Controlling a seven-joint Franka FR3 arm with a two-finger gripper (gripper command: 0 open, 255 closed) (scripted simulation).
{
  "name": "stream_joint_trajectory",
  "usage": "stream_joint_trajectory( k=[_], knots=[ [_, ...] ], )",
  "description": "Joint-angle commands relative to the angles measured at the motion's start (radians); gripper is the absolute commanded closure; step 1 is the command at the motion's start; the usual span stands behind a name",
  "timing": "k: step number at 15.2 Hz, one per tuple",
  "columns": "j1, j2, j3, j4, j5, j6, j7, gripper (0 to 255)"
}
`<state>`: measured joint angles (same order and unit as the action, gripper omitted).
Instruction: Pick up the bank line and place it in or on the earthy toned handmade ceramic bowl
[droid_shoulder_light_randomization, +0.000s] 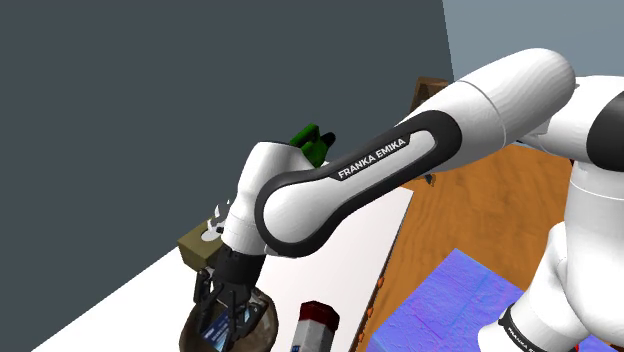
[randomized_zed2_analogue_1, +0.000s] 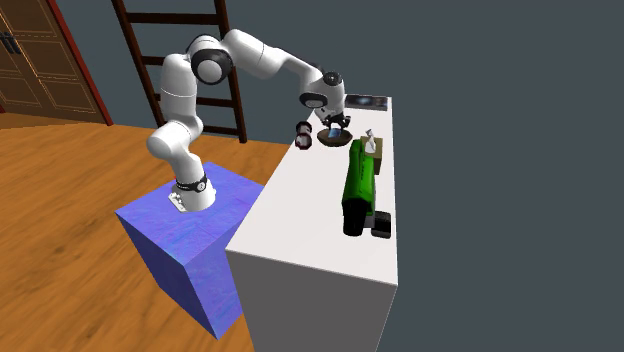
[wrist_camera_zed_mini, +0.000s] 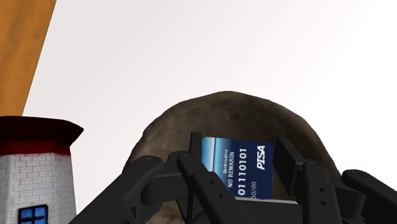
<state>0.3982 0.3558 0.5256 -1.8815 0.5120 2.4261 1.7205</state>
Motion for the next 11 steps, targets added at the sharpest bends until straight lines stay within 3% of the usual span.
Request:
stream_joint_trajectory(
  k=[1, 2, 3, 8, 11],
  knots=[
    [0.000, 0.000, 0.000, 0.000, 0.000, 0.000, 0.000, 255],
    [0.000, 0.000, 0.000, 0.000, 0.000, 0.000, 0.000, 255],
    [0.000, 0.000, 0.000, 0.000, 0.000, 0.000, 0.000, 0],
    [0.000, 0.000, 0.000, 0.000, 0.000, 0.000, 0.000, 0],
    [-0.043, -0.075, -0.001, -0.005, 0.021, -0.081, -0.012, 0]
  ],
)
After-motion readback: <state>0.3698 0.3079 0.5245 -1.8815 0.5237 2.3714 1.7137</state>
